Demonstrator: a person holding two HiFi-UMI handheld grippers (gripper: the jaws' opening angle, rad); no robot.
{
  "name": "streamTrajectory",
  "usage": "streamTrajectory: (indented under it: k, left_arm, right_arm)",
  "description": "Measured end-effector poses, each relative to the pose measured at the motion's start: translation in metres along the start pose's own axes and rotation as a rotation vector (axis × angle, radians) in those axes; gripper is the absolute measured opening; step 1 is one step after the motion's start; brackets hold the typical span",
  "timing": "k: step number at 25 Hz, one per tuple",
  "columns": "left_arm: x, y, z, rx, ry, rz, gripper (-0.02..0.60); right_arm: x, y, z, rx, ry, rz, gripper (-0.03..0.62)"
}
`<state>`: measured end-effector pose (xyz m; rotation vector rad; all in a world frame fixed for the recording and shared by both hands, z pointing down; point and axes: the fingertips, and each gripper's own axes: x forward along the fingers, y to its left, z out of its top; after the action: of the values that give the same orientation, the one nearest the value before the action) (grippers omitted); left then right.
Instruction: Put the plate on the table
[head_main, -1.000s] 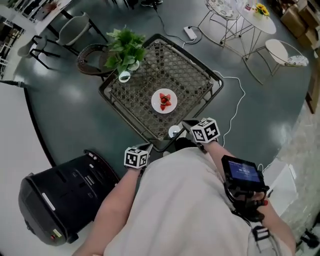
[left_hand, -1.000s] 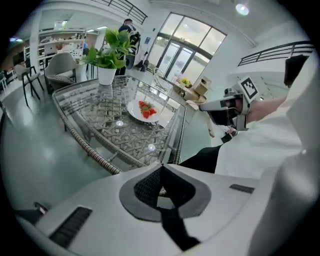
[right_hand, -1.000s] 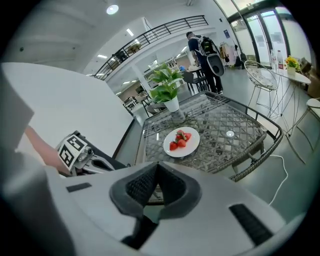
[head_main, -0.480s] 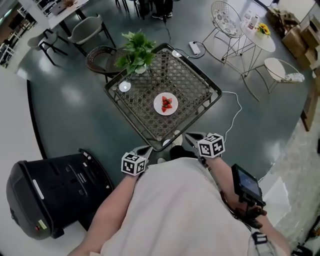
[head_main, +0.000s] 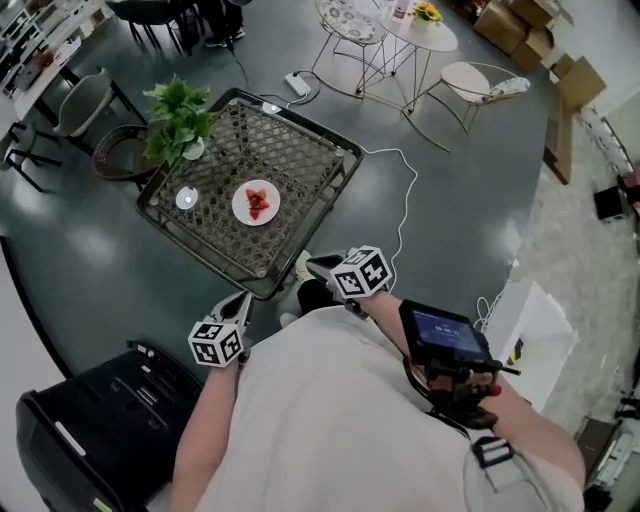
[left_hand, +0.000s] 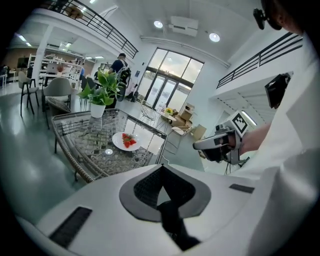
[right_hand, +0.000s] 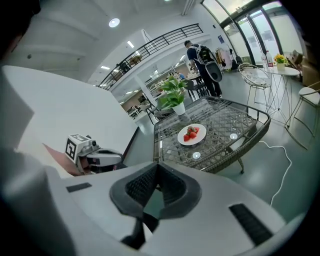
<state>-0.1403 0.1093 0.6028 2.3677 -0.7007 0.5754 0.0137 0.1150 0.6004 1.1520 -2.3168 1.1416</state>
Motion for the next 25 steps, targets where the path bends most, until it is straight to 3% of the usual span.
streamTrajectory:
  k: [5, 15, 21, 25]
  left_arm:
    - [0.0, -0.014, 0.002, -0.001, -0.013, -0.037, 0.005]
    - [-0.01, -0.004, -0.002, -0.035, -0.026, -0.031, 0.005]
    - [-0.019, 0.001, 0.005, -0.146, -0.078, -0.013, 0.005]
    - [-0.012, -0.004, 0.011, -0.121, -0.076, -0.023, 0.005]
  right_arm:
    - [-0.008, 0.012, 0.008, -0.008, -0.027, -0.003, 0.003]
    - [-0.003, 0.027, 0.017, -0.046, -0.024, 0.002, 0.003]
    - [0.006, 0.033, 0.016, -0.075, 0.01, 0.015, 0.003]
    - [0.006, 0.032, 0.019, -0.062, -0.004, 0.016, 0.003]
